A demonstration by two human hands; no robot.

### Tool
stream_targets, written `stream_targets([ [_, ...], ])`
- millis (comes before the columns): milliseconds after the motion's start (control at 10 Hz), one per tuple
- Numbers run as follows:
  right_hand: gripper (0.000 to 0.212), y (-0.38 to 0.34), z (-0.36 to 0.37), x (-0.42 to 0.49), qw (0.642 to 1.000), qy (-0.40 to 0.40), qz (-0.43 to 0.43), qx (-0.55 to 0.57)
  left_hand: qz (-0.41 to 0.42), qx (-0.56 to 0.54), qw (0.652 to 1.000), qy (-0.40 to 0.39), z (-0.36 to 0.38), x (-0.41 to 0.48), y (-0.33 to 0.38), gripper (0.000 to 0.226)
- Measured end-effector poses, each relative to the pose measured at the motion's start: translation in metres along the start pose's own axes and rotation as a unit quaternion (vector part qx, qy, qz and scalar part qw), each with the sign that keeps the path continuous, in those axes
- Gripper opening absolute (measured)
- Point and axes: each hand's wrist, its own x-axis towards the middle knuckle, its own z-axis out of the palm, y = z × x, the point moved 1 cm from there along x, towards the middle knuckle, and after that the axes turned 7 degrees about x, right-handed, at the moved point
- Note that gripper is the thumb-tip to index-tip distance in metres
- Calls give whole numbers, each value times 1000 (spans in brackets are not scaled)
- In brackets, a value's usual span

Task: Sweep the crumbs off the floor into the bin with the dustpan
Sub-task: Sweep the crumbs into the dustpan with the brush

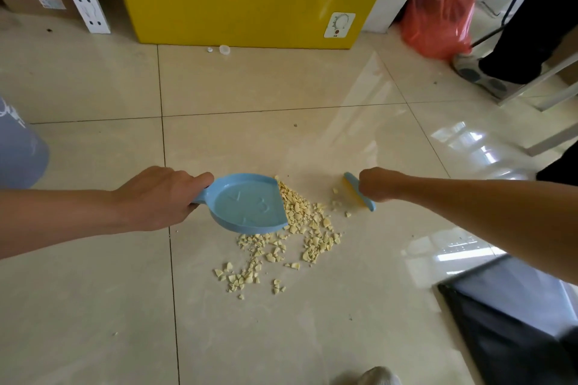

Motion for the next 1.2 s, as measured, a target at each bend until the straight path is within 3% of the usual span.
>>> stream_targets([
  [300,24,-61,30,-11,994,-66,-86,23,9,13,1000,9,3,2,-1,15],
  [500,18,-44,11,-14,994,-47,-97,16,19,23,999,-17,2,-5,3,13],
  [600,22,-17,-4,-4,996,-51,-71,18,23,42,999,-26,-5,-3,5,14],
  [700,24,9,4,1,993,-103,58,-12,25,54,998,-24,-12,2,9,14],
  [800,29,12,25,-4,971,-216,88,-53,31,64,997,-26,-17,0,11,15],
  [900,33,-1,45,-14,957,-275,84,-20,30,72,997,-29,-21,-1,13,15],
  [1200,27,-44,36,-21,921,-308,85,222,38,94,994,-46,-15,-18,10,18],
])
